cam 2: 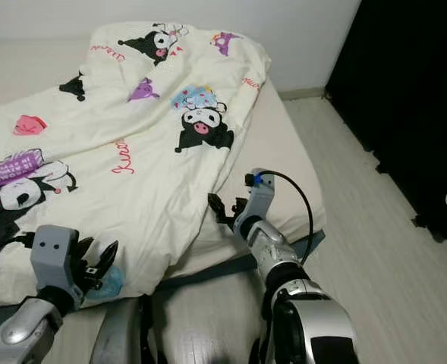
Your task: Clean up the room
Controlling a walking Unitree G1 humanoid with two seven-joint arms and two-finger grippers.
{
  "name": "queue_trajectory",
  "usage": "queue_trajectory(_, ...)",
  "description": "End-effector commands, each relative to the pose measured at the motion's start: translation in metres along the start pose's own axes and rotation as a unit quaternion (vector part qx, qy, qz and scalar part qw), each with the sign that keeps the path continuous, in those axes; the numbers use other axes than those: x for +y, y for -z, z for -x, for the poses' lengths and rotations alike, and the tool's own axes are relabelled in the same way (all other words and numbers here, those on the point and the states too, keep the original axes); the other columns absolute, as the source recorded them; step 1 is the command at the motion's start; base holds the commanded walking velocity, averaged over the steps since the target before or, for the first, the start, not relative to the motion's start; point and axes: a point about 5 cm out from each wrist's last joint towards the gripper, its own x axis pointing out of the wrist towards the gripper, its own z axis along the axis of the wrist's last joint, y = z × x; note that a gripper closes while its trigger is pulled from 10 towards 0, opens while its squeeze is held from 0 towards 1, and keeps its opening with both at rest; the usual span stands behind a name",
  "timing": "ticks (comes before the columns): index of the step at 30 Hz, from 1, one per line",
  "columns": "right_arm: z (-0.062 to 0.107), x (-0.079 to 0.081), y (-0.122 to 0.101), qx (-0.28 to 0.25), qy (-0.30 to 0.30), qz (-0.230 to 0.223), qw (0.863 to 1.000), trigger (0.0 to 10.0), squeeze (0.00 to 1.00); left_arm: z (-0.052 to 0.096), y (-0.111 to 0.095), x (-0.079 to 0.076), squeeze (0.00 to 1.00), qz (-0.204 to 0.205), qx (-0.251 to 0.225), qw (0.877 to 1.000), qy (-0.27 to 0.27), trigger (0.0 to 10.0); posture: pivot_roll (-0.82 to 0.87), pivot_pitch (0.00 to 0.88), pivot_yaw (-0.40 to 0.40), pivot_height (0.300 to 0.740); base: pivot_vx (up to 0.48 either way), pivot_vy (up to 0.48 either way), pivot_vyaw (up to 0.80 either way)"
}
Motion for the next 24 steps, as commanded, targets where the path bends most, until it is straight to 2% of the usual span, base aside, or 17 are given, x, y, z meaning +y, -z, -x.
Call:
queue_trajectory(1,0.003,-0.004,0.006,0.005,0.005,-0.010,1.000,10.0,0.00,0.004,0.003,-0.004,0.00,0.002,0.010,1.000,-0.002,10.0,0.19,0.344,-0.078,0.522,0.000,0.000,0.00)
queue_trajectory(10,0.001,-0.003,0.005,0.009,0.004,-0.034,0.999,10.0,0.00,0.007,-0.007,-0.003,0.00,-0.007,-0.008,1.000,-0.006,10.0,0.24,0.357,-0.090,0.522,0.000,0.000,0.00)
queue_trajectory(12,-0.003,0.005,0.004,0.016,-0.010,-0.055,0.998,10.0,0.00,0.012,-0.014,0.000,0.00,-0.017,-0.016,1.000,-0.009,10.0,0.27,0.369,-0.096,0.522,0.000,0.000,0.00)
queue_trajectory(17,-0.006,0.012,0.004,0.023,-0.018,-0.059,0.998,10.0,0.00,0.017,-0.020,0.003,0.00,-0.026,-0.019,0.999,-0.010,10.0,0.30,0.382,-0.101,0.522,0.000,0.000,0.00)
queue_trajectory(22,-0.012,0.026,0.008,0.055,-0.019,-0.017,0.998,10.0,0.00,0.024,-0.029,0.005,0.00,-0.037,-0.024,0.999,-0.009,10.0,0.31,0.408,-0.102,0.522,0.000,0.000,0.00)
queue_trajectory(24,-0.017,0.039,0.012,0.078,-0.031,0.016,0.996,10.0,0.00,0.025,-0.031,0.004,0.00,-0.041,-0.024,0.999,-0.007,10.0,0.31,0.412,-0.103,0.522,0.000,0.000,0.00)
